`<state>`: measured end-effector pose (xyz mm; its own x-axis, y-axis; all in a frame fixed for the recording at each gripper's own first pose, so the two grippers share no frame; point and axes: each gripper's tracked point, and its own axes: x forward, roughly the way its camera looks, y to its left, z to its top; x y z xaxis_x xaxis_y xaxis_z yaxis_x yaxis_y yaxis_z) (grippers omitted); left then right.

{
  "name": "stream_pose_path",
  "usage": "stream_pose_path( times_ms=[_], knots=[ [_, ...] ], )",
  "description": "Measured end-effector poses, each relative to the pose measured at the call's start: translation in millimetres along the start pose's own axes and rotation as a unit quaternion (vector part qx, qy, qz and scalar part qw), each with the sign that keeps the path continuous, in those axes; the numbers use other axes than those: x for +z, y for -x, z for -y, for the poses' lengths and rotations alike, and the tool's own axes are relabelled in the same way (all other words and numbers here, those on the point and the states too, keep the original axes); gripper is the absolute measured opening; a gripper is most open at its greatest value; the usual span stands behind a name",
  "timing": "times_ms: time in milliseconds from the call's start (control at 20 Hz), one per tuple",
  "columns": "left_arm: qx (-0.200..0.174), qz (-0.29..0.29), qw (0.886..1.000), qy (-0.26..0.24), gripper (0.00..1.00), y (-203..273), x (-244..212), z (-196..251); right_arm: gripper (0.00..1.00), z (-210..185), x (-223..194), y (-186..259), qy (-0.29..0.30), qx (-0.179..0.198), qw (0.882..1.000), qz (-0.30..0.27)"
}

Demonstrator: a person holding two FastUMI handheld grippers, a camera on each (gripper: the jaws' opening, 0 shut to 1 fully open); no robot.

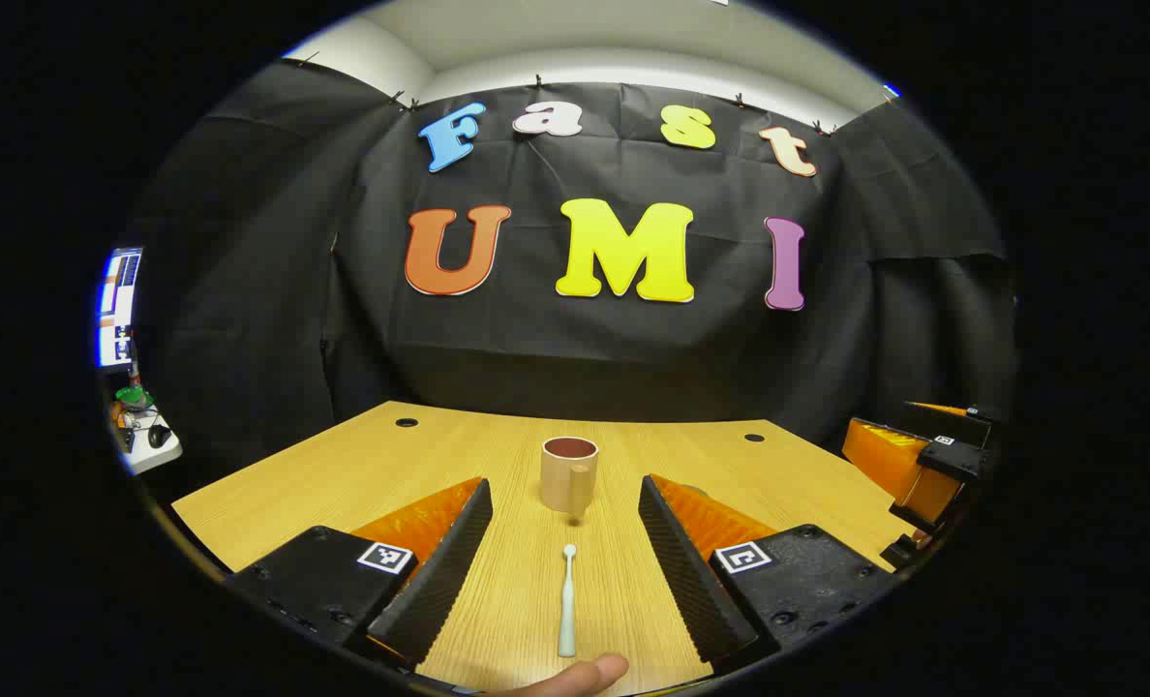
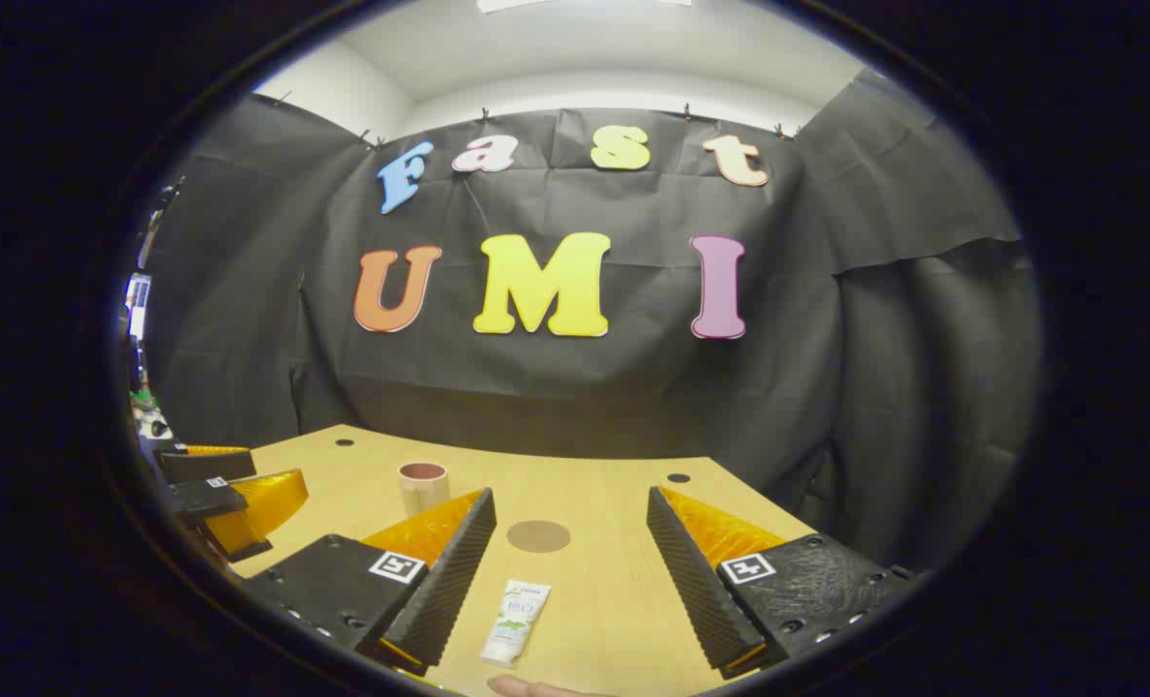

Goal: Put the toothbrush and toothpaste on the desktop into the cup, then pick up the cup and place it on the coaster on the desktop.

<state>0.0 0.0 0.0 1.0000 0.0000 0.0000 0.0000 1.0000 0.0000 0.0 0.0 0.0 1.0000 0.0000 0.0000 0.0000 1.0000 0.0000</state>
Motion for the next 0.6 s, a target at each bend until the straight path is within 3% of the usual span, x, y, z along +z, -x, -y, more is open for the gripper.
stream_pose_path(
  times_ms=[600],
  knots=[
    [-0.006, 0.006, 1.000, -0.002, 0.97, 2.8, -1.0, 5.4, 0.95, 0.4, 4.3, 0.9, 0.017, -0.007, 1.000, 0.005]
  ],
)
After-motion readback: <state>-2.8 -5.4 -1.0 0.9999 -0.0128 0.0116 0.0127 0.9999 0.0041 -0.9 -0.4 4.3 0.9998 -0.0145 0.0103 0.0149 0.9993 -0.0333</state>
